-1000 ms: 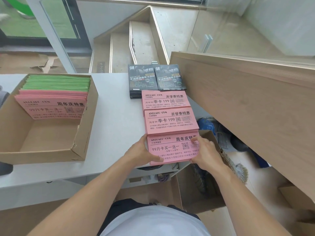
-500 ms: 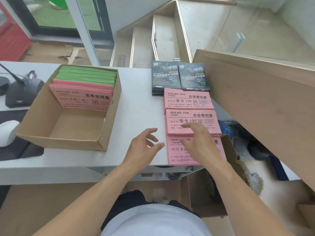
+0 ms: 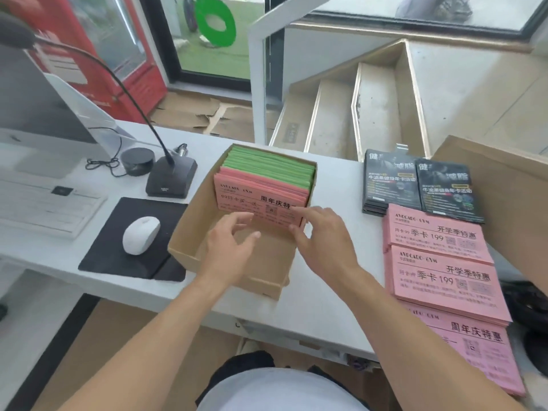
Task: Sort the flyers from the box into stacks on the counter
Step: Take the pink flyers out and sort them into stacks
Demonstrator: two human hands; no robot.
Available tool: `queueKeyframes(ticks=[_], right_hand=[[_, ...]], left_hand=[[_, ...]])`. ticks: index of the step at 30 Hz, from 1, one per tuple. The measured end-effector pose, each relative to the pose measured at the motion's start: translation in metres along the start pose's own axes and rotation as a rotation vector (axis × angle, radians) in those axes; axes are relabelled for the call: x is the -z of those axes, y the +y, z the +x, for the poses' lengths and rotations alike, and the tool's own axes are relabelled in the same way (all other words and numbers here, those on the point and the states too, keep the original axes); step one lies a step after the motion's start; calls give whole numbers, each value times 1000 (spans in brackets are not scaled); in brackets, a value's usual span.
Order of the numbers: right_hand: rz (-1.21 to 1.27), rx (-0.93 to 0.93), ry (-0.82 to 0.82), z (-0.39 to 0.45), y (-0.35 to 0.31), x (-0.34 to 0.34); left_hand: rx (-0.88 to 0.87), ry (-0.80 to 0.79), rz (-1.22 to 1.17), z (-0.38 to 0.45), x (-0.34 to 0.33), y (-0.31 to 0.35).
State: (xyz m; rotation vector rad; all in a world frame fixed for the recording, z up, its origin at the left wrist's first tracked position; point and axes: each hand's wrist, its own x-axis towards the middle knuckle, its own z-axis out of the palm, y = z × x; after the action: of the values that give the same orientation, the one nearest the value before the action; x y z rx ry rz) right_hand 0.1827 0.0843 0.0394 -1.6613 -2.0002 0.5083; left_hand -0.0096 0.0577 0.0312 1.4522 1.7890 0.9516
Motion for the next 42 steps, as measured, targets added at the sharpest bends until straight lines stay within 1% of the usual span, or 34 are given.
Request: queueKeyframes(ticks=[2, 6, 9, 12, 14, 17, 19, 24, 27, 32, 36, 40, 42], right_hand=[[-109, 13, -43, 21, -9, -10], [-307, -34, -118, 53, -17, -27], [-433, -58, -120, 61, -18, -36], [-484, -43, -63, 60, -18, -44], [-460, -43, -7, 57, -17, -47], [-393, -61, 87, 55, -15, -51], [-398, -62, 111, 55, -12, -53], [-476, -36, 43, 56, -12, -57], [-453, -49, 55, 57, -14, -59], [-566, -28, 18, 56, -15, -64], [-609, -20, 68, 55, -15, -65], [-540, -9, 143, 52, -16, -62], [-552, -2, 89, 53, -15, -63]], left_hand=[[35, -32, 40, 20, 12, -14], [88, -134, 67, 56, 23, -32], [96, -207, 60, 79, 24, -40], [84, -251, 63, 95, 21, -46], [69, -277, 56, 98, 17, -49], [61, -358, 73, 95, 8, -55], [69, -397, 98, 96, 4, -57], [58, -383, 104, 104, 2, -59], [49, -384, 104, 102, 1, -58], [58, -377, 97, 100, 2, -57], [69, -364, 94, 99, 4, -54], [81, -346, 96, 99, 5, -52], [91, -333, 91, 99, 6, -51]])
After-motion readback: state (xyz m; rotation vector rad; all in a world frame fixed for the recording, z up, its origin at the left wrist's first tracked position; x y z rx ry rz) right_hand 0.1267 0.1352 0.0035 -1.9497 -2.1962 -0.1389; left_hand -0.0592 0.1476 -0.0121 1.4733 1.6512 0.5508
